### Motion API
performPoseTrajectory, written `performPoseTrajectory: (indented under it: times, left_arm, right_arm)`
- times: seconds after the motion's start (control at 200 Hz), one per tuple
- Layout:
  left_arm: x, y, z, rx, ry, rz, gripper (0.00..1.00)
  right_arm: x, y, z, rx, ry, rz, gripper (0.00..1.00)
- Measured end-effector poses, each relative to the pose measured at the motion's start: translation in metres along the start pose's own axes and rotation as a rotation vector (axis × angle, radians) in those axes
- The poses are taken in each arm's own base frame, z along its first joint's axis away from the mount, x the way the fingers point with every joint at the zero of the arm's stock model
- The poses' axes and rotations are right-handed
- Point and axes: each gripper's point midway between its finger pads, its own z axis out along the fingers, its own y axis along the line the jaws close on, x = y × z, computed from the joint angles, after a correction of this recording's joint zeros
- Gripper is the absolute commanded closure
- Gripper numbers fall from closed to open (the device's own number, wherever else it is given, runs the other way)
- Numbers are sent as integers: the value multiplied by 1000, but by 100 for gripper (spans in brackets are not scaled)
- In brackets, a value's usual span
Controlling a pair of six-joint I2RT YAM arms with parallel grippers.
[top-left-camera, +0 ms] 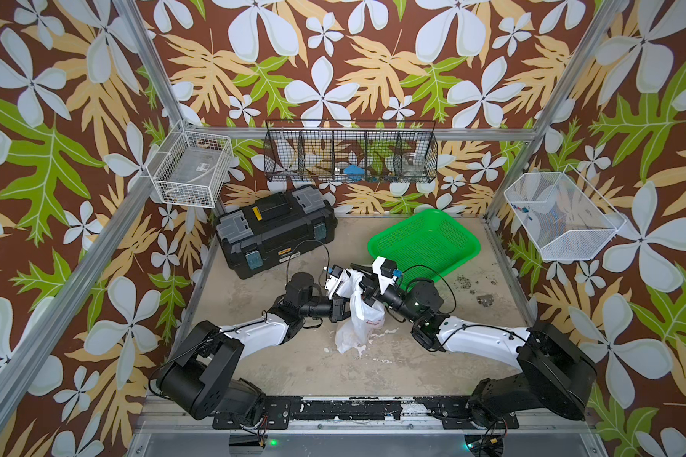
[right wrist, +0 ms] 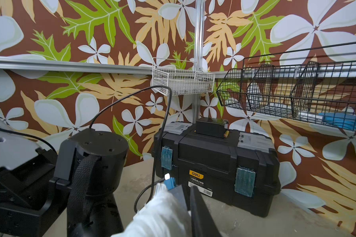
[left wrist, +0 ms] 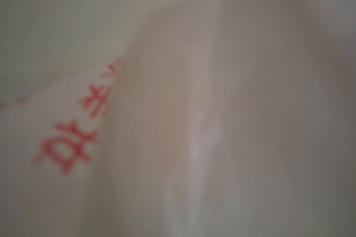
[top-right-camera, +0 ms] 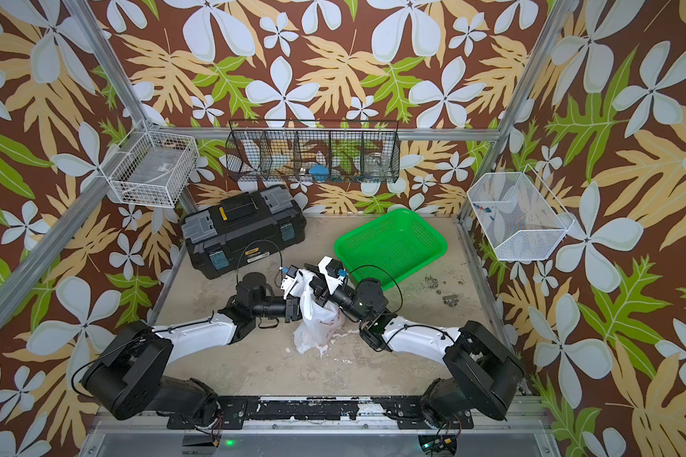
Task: Place the peach into a plastic bag & tie a knot
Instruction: Cross the plastic bag at the center of the board.
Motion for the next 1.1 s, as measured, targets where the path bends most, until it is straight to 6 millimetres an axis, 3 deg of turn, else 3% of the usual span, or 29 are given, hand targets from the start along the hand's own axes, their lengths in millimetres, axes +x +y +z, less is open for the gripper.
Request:
performPoseTrajectory:
  times: [0.21,0.38,0.601,0.716,0.906,0.996,1.096]
  left_arm:
    - [13,-14,10,66,57,-7,100]
    - [9,-24,3,53,60,36,88]
    - [-5,8,-31,-109,4,-8,64]
    - [-13,17,-55,-196,-41,-20,57]
    - [-48,9,-104,-311,-198,23,54]
    - [-83,-9,-123,-350,-268,92,54]
    - [-128,-43,-133,-327,-329,209,60]
  right_arm:
    - [-3,-4,4,-8,-28,38,79]
    - [6,-7,-4,4,-11,46,89]
    - [15,-7,-16,14,11,66,94]
    - [13,-7,-18,16,5,65,94]
    - [12,-8,-19,18,3,64,95]
    - [12,-8,-19,14,4,65,95]
    - [14,-8,-19,14,10,67,95]
